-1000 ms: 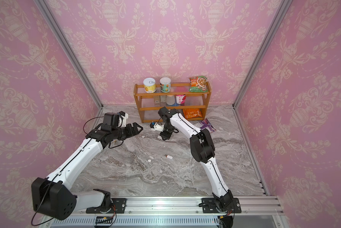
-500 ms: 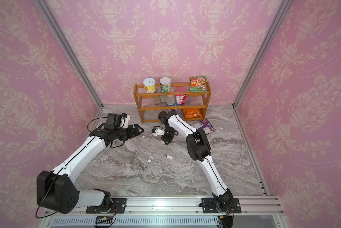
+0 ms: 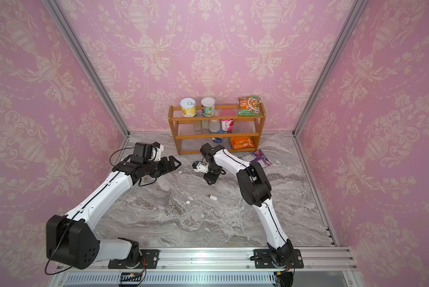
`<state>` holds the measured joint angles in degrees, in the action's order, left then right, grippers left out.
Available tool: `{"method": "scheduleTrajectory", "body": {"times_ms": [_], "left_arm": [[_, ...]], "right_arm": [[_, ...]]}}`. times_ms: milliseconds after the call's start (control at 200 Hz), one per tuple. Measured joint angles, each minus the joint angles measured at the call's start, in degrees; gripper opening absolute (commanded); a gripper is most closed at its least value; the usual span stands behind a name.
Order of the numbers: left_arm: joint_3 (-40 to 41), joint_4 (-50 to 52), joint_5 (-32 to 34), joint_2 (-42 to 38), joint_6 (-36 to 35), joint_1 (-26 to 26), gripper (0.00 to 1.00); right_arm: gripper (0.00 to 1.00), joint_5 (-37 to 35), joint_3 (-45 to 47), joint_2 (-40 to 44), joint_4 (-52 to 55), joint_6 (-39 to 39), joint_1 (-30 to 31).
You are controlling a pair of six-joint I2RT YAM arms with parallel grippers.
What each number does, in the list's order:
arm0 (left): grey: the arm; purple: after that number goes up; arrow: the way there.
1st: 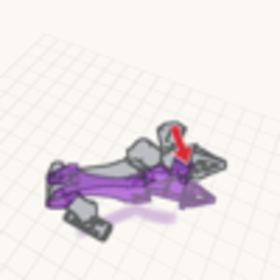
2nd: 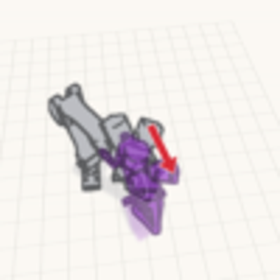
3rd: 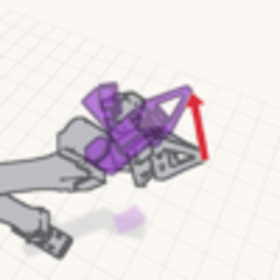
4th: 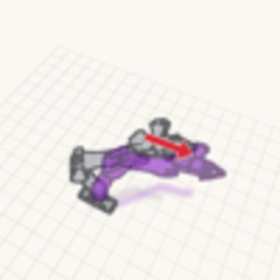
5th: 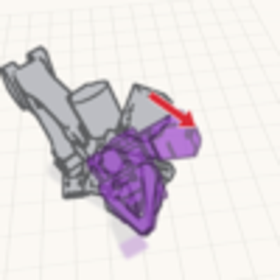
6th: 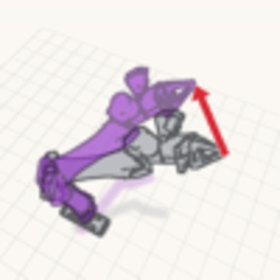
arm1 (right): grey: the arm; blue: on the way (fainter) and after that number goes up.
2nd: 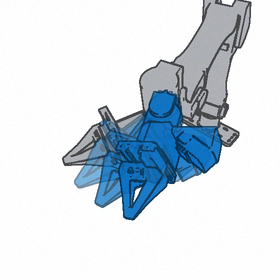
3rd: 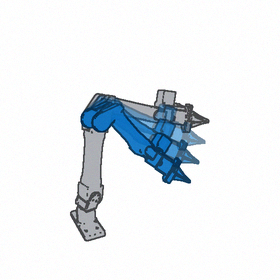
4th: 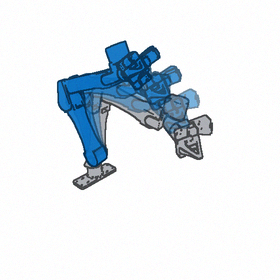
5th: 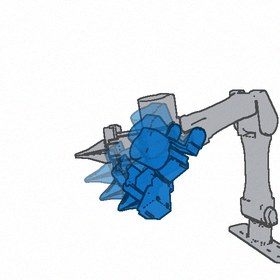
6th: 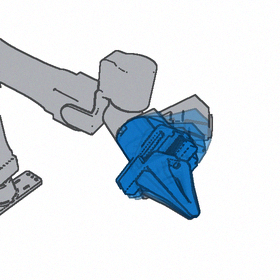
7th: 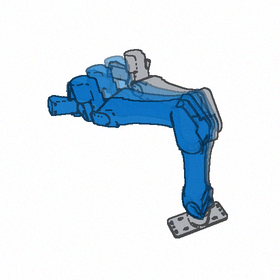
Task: Close the usb drive cover
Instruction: Place the USB drive at the center of the board, then pick up the cover from the center of the board.
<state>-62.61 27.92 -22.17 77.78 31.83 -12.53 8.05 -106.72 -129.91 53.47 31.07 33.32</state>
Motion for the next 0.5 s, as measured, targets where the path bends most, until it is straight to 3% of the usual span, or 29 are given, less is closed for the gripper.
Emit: {"method": "scheduleTrajectory", "body": {"times_ms": [310, 500], "left_arm": [[2.03, -1.70, -1.68, 0.46, 1.05, 0.00, 0.86], [6.56, -4.63, -4.07, 2.95, 3.89, 0.00, 0.85]], "right_arm": [[0.51, 3.89, 14.12, 18.58, -9.40, -1.25, -0.68], [0.51, 5.99, 25.18, 24.15, -13.77, -2.69, 1.03]]}}
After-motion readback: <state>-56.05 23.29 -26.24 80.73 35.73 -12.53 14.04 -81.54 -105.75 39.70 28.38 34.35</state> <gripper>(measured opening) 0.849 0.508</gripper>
